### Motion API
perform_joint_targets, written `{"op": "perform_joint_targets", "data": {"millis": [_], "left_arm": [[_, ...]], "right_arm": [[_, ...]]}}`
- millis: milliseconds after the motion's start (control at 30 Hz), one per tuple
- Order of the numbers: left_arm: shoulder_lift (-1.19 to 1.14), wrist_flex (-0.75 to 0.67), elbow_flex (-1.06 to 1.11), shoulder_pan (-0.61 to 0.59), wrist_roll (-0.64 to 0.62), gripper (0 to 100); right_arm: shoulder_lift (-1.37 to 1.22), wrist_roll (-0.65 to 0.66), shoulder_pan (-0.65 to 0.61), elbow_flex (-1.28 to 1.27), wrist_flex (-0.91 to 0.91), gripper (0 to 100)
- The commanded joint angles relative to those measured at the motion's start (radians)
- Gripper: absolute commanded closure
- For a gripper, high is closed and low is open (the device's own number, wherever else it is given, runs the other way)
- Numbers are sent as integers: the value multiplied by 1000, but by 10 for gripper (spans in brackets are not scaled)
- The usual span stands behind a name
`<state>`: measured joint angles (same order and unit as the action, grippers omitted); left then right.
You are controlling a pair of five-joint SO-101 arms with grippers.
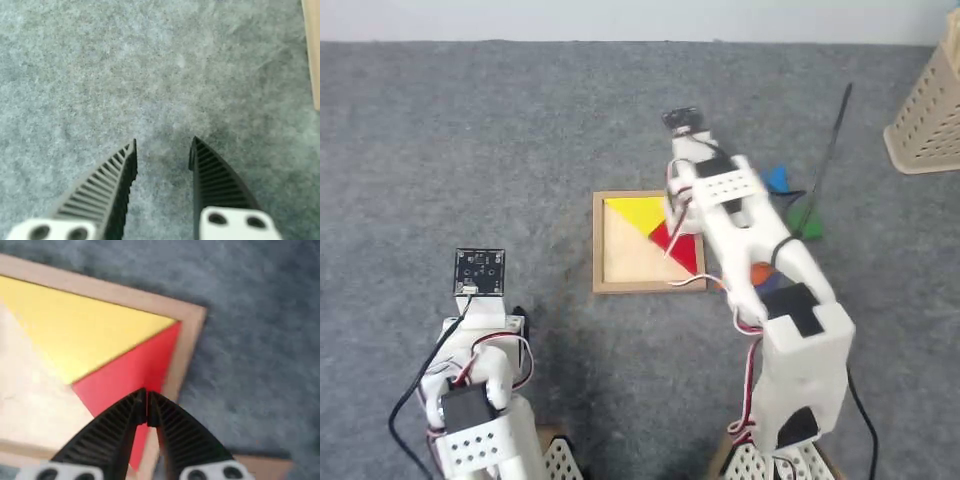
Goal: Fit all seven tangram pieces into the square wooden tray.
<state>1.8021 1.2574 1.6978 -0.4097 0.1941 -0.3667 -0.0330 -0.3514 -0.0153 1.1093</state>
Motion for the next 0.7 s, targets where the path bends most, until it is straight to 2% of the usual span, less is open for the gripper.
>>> {"op": "perform_joint_targets", "data": {"millis": [0,67,200,333,667], "left_arm": [[8,3,-12,-3,6,832],[8,3,-12,-3,6,832],[8,3,-12,-3,6,832],[8,3,-12,-3,6,832],[8,3,-12,-3,6,832]], "right_arm": [[186,14,104,72,125,989],[242,51,159,71,185,989],[297,210,263,44,297,990],[294,276,331,-54,274,990],[305,285,302,-275,122,991]]}}
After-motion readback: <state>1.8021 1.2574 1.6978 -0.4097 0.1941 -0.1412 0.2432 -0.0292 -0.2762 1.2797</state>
